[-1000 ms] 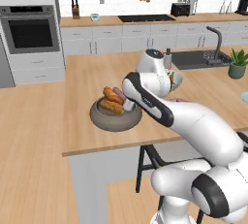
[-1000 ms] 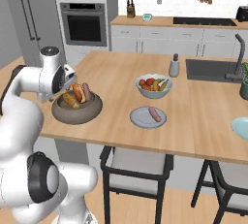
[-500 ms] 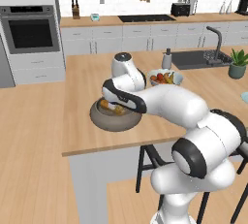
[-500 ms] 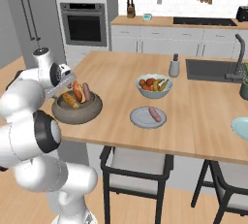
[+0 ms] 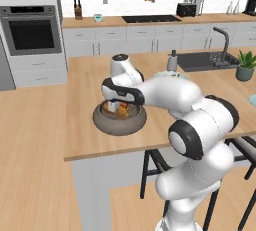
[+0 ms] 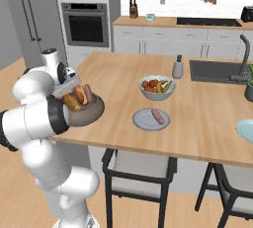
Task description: Place one bun and one sausage from the bowl on each plate.
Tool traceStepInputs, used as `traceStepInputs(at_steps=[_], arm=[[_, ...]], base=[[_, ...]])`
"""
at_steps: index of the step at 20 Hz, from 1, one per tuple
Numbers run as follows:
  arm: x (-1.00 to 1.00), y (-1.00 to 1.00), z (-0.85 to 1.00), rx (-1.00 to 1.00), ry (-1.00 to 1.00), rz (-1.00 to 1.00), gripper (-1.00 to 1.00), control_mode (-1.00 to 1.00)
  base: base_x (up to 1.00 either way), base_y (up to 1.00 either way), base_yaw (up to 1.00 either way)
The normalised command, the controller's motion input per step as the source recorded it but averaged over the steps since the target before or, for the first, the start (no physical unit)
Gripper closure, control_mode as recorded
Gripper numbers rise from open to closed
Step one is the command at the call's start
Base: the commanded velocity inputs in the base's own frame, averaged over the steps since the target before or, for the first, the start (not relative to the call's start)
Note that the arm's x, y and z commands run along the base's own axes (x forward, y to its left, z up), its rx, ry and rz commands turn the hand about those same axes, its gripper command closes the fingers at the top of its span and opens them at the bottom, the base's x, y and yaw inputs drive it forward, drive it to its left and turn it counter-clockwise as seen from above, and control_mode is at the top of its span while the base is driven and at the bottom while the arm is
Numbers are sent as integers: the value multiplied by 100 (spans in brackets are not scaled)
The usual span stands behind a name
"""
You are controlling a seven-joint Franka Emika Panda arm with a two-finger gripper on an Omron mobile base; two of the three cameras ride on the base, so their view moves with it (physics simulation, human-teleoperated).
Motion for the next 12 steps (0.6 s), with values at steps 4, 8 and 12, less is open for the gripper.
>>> traceStepInputs(at_steps=[4, 8, 12], arm=[[26, 5, -54, 0, 0, 0, -100, -100], [6, 0, -32, 0, 0, 0, -100, -100], [26, 0, -28, 0, -5, -2, -100, -100]], base=[[0, 0, 0], [0, 0, 0], [0, 0, 0]])
